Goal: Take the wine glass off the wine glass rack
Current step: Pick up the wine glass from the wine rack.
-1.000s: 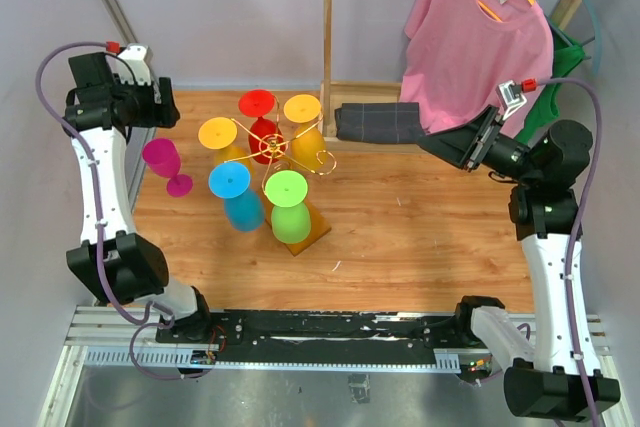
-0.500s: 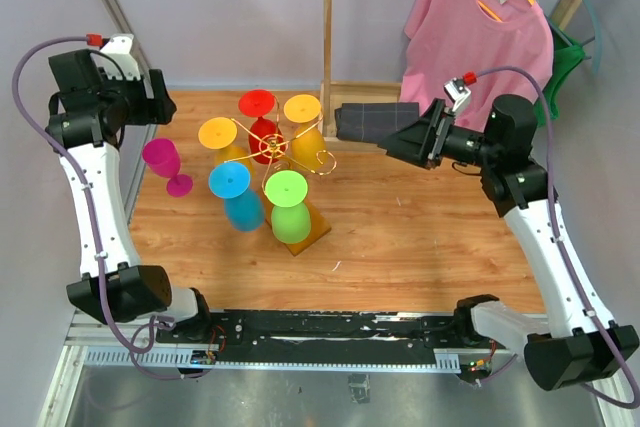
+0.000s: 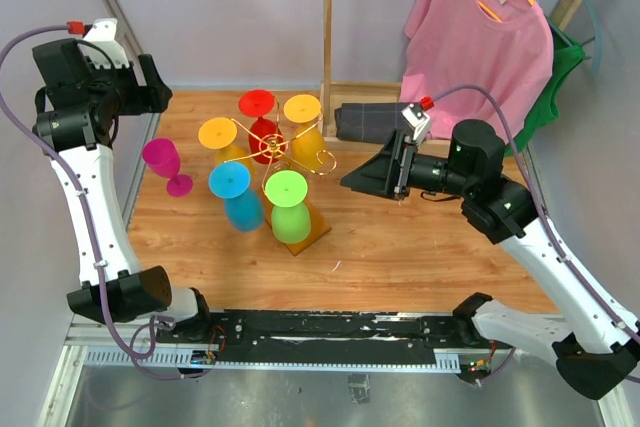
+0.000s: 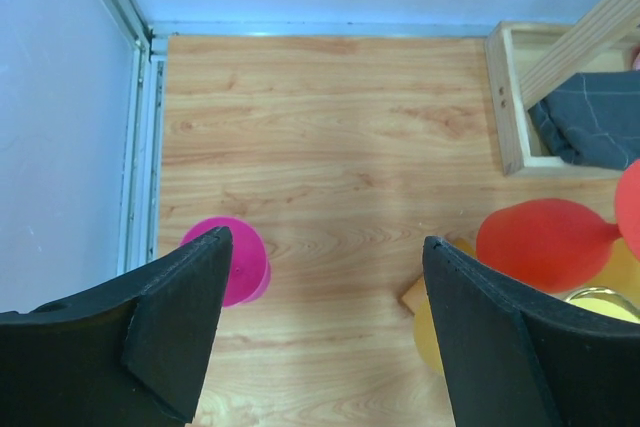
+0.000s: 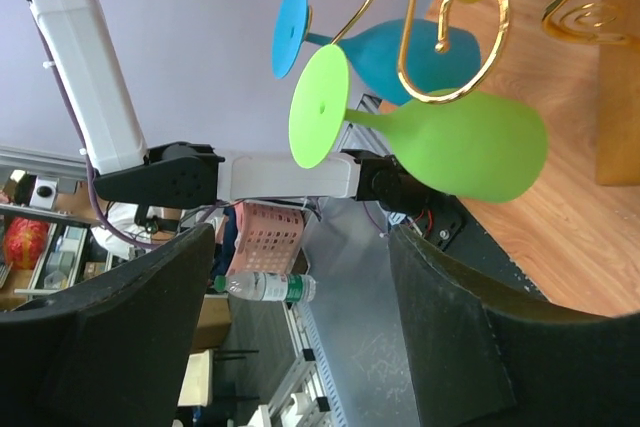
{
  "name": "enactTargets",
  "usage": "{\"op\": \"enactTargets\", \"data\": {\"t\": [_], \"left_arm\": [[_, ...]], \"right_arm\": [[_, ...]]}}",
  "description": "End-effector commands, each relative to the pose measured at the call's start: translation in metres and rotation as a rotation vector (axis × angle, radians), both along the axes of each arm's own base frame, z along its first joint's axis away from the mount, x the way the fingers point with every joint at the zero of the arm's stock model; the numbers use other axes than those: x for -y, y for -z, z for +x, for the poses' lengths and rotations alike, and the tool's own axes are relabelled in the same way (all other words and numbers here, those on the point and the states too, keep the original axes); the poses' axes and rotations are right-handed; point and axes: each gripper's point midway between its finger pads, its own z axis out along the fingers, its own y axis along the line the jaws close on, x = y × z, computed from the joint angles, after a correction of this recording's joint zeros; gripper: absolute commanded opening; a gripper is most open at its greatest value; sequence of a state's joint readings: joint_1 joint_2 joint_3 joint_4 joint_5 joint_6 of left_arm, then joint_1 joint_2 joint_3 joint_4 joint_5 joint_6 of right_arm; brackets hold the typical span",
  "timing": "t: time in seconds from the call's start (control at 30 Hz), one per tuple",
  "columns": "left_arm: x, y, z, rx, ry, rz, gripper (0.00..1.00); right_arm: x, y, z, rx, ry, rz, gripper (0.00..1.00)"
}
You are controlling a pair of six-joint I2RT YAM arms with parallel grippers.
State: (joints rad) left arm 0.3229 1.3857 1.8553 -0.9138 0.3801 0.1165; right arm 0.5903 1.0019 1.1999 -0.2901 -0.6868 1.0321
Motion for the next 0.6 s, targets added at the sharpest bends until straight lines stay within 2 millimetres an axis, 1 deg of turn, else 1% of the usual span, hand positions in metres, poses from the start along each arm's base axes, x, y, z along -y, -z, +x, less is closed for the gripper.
{"op": "enactTargets", "data": {"t": [0.0, 0.1, 0.2, 0.27, 0.4, 0.5, 0.57], "left_arm": [[0.008, -0.018, 0.003, 0.044, 0.015, -0.042, 0.82], [0.009, -0.020, 0.003, 0.050, 0.021, -0.050, 0.82], [0.010, -0.020, 0.002, 0.048, 0.022, -0.044, 0.82], [0.009, -0.020, 0.001, 0.050, 0.022, -0.036, 0.82], [0.009, -0.020, -0.001, 0.052, 0.022, -0.029, 0.82], [0.009, -0.020, -0.001, 0.052, 0.025, -0.026, 0.82], [0.010, -0.019, -0.001, 0.050, 0.028, -0.028, 0.82]], "right_arm": [[-0.013, 0.006, -0.005, -0.029, 0.034, -0.011, 0.71], [-0.026, 0.013, -0.008, -0.045, 0.009, -0.012, 0.69], [-0.040, 0.016, -0.011, -0.048, -0.019, -0.011, 0.67], [-0.047, 0.017, -0.010, -0.050, -0.028, -0.011, 0.66], [-0.057, 0.013, -0.004, -0.041, -0.042, -0.001, 0.63], [-0.060, 0.007, -0.002, -0.031, -0.049, 0.008, 0.61], [-0.062, 0.007, -0.001, -0.032, -0.054, 0.009, 0.59]]}}
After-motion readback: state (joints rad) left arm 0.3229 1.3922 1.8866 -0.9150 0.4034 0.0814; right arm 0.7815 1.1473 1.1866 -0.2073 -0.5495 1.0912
